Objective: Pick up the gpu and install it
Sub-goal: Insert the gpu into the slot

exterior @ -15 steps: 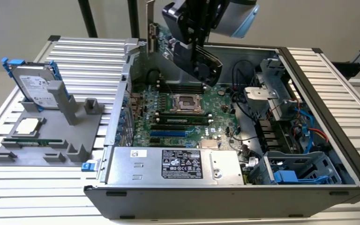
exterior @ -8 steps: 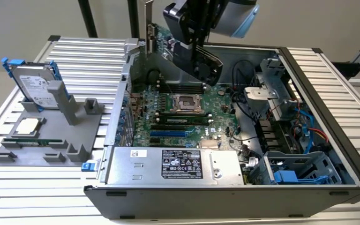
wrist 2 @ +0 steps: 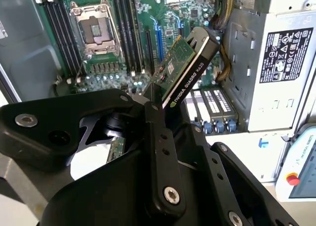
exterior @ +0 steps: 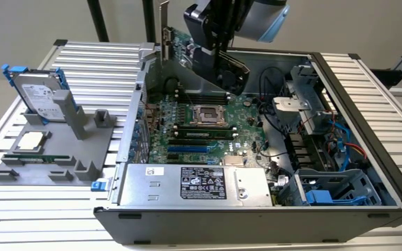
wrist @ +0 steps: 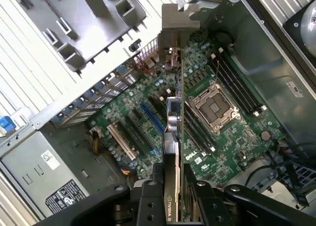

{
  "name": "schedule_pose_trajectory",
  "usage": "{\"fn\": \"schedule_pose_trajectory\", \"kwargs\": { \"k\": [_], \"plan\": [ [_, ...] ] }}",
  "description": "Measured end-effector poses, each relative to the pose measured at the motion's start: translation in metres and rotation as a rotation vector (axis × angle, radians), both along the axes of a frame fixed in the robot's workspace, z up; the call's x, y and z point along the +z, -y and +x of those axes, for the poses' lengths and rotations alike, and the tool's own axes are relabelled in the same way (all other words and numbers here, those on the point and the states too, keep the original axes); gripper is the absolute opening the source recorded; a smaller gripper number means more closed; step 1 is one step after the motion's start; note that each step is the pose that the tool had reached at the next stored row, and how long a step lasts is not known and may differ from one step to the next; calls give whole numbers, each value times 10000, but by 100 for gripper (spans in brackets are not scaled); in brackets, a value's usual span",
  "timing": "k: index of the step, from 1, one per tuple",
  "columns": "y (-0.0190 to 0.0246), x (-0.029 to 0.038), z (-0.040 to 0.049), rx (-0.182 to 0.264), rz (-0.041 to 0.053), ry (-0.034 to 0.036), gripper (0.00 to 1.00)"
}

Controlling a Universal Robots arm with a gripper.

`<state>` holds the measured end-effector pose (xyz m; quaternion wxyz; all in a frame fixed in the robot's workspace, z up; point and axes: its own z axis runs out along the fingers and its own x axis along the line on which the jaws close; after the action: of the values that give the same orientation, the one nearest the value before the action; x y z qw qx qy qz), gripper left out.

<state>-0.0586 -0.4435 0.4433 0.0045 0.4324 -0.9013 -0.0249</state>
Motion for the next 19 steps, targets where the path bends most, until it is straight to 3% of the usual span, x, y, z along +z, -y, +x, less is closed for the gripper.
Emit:
{"fn": "schedule_pose_trajectory", "kwargs": {
  "k": [19],
  "plan": [
    [0, 0, 0, 1245, 0, 0, 0]
  ]
}}
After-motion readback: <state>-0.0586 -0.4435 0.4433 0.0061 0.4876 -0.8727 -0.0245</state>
